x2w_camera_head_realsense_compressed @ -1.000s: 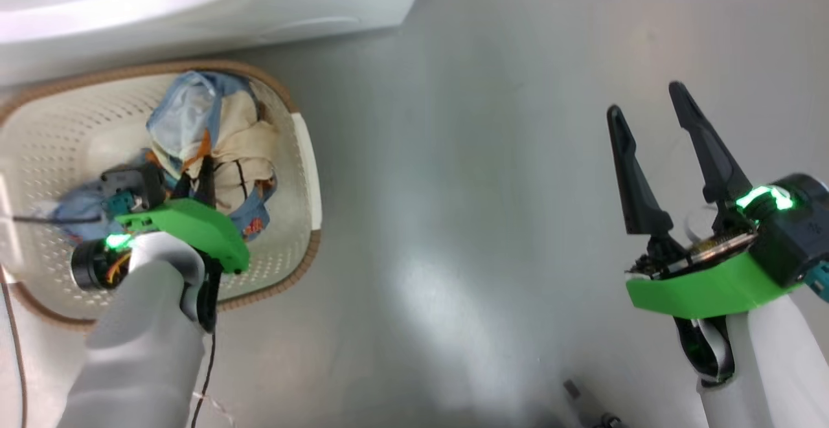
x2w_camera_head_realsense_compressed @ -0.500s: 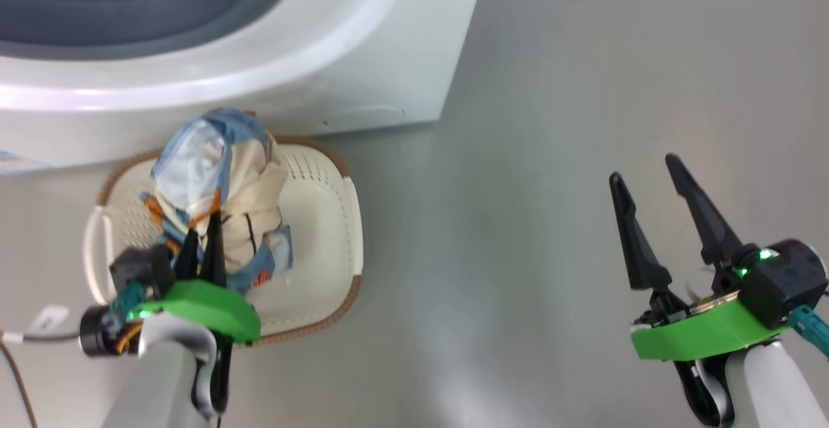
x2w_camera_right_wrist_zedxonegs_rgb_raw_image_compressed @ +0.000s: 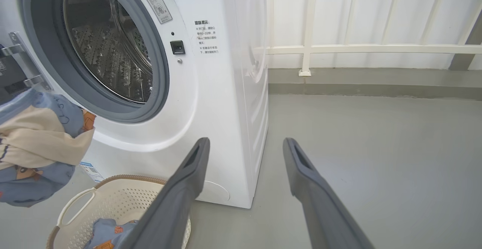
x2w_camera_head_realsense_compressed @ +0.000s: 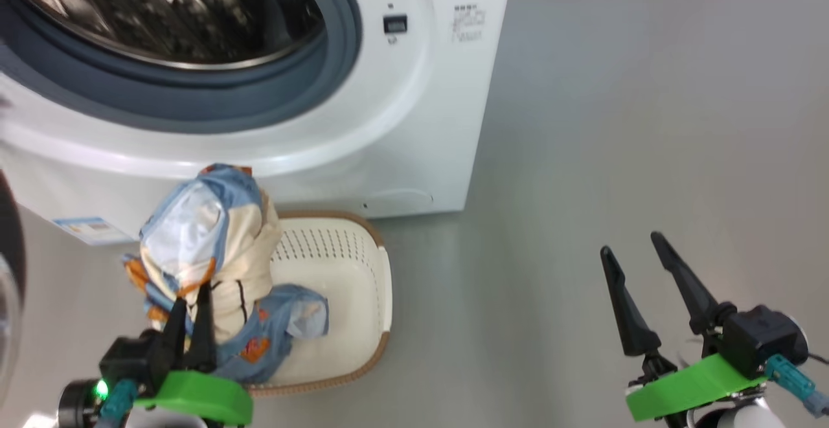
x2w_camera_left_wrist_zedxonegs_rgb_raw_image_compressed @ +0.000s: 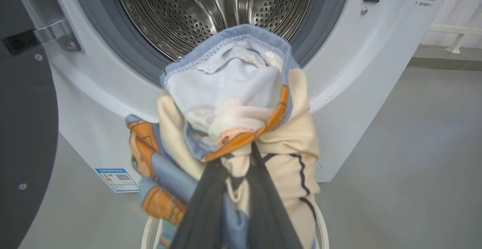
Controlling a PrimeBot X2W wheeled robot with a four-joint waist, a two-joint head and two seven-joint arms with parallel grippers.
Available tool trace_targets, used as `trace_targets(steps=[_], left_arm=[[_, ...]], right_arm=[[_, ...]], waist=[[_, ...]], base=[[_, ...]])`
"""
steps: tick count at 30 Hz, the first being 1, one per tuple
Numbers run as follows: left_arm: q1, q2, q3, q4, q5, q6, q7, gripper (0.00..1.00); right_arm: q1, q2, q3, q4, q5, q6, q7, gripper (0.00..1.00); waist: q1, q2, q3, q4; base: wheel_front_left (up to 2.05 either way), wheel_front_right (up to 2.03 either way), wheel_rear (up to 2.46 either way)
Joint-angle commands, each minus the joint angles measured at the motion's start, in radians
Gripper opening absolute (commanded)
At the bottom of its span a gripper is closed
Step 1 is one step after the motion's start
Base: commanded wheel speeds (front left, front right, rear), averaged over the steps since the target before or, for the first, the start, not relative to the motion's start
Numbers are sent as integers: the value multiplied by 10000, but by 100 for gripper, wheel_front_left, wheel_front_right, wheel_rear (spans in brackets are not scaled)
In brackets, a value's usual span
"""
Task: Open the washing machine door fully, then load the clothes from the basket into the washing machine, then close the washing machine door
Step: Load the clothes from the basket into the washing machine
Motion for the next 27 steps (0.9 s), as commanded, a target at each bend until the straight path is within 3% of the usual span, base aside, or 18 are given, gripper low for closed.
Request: trace_targets(steps=[1,12,27], left_arm=[[85,304,350,-449,128,129,18,0],[1592,774,346,-2488,197,626,944,0],[2368,984,427,-3381,142,1018,1423,0]], right_arm=[[114,0,217,-237,-94,16,19,100],[917,202,206,-433,-178,16,339,100],[1444,352,177,-797,-258,16,628,100]], waist=[[0,0,-848,292],[0,0,-2034,398],[0,0,-2540,266]], base=[[0,0,0],[0,0,0],[0,0,0]])
